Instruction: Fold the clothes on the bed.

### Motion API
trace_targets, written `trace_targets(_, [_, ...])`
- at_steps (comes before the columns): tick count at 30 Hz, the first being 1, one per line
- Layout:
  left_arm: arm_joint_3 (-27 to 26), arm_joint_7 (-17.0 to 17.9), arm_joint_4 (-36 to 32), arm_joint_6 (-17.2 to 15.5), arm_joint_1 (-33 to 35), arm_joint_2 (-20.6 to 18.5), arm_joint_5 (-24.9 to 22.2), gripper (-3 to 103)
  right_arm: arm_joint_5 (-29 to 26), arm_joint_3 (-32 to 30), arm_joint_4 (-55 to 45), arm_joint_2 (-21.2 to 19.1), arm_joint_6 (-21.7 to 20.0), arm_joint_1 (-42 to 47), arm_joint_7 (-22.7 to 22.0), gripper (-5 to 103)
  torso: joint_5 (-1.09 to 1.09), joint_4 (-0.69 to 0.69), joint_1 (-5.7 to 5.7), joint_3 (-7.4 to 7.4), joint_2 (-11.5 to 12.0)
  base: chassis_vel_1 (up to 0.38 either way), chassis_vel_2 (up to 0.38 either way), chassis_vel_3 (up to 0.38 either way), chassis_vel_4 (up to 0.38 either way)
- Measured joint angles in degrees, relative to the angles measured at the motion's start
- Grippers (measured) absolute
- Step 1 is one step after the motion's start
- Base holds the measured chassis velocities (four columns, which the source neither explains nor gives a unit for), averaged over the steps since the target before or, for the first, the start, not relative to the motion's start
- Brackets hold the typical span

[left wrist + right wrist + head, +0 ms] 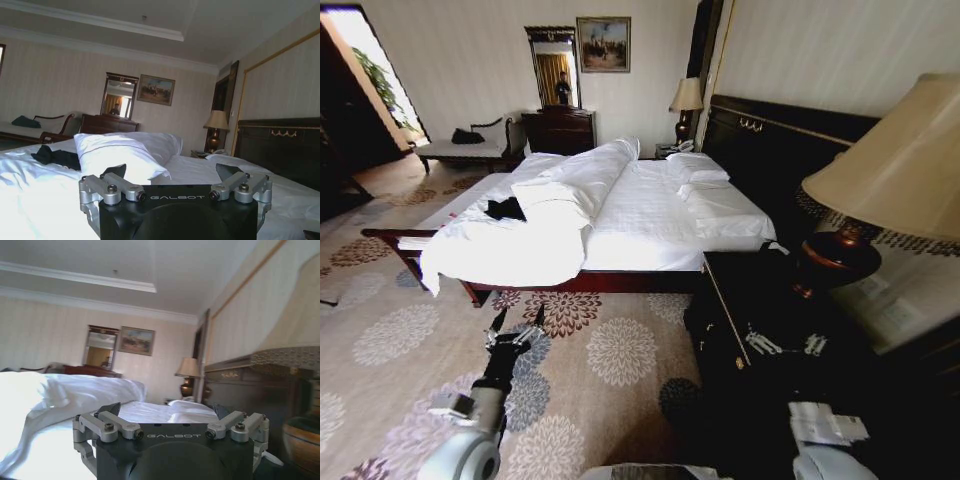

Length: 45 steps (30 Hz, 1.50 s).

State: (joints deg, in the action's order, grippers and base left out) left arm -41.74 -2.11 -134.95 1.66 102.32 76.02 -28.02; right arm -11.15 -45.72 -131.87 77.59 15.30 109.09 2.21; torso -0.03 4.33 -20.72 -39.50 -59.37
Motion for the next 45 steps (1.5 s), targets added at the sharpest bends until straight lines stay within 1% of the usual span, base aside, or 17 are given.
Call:
trace_targets(4, [0.6, -0.2, -0.3, 0.1, 0.7, 0.9, 0.8, 100, 0.9, -0.7, 0.0, -0.4, 1.1, 0.2, 2.2, 100, 0.0, -0.01, 0.0, 0.0, 0.0, 0.0, 0.0, 0.0, 0.0])
trace_targets(13, [0.3, 0.2, -0.2, 0.1, 0.3, 1.8, 1.2, 100, -0.1, 0.2, 1.9, -0.8, 1.8, -2.1, 2.5, 100, 0.01, 0.0, 0.0, 0.0, 0.0, 0.0, 0.0, 0.0, 0.0])
trace_targets(18, [0.2, -0.2, 1.1, 0.3, 0.7, 2.5, 3.8, 100, -1.0, 0.0, 2.1, -1.1, 2.0, -2.6, 2.5, 100, -0.01, -0.01, 0.0, 0.0, 0.0, 0.0, 0.0, 0.0, 0.0])
trace_targets(21, [0.6, -0.4, 1.2, 0.5, 0.7, 2.9, 4.0, 100, -1.8, 0.0, 2.1, -1.4, 1.1, -2.8, 2.0, 100, 0.0, -0.01, 0.0, 0.0, 0.0, 0.0, 0.0, 0.0, 0.0])
trace_targets(23, [0.9, -0.6, 0.8, 0.2, 0.8, 2.9, 3.4, 100, -1.8, 0.1, 2.0, -1.3, -0.3, -2.9, 0.3, 100, 0.0, 0.0, 0.0, 0.0, 0.0, 0.0, 0.0, 0.0, 0.0])
trace_targets(25, [0.9, -1.7, 0.6, 0.2, 1.1, 2.8, 3.2, 100, -1.0, 0.1, 1.9, -1.2, -1.2, -3.2, -1.3, 100, 0.0, 0.0, 0.0, 0.0, 0.0, 0.0, 0.0, 0.0, 0.0])
trace_targets(26, [1.0, -2.5, 0.6, 0.4, 1.4, 2.8, 3.3, 100, -1.0, 0.1, 1.9, -1.2, -1.3, -3.3, -1.6, 100, 0.0, -0.01, 0.0, 0.0, 0.0, 0.0, 0.0, 0.0, 0.0])
trace_targets(29, [1.2, -3.2, 0.6, 0.8, 1.7, 2.8, 3.6, 100, -1.3, 0.2, 2.0, -1.2, -1.4, -3.6, -1.8, 100, 0.0, 0.0, 0.0, 0.0, 0.0, 0.0, 0.0, 0.0, 0.0])
trace_targets(37, [1.0, -1.7, 0.2, 0.3, 1.8, 2.9, 3.8, 100, -1.3, 0.3, 2.5, -0.9, -1.2, -4.4, -1.5, 100, 0.0, -0.01, 0.0, 0.0, 0.0, 0.0, 0.0, 0.0, 0.0])
trace_targets(45, [0.7, -1.4, -0.1, 0.4, 2.3, 3.3, 4.2, 100, -1.0, 0.4, 2.6, -0.7, -0.4, -4.1, -0.8, 100, 0.0, -0.01, 0.0, 0.0, 0.0, -0.001, 0.001, 0.003, -0.007])
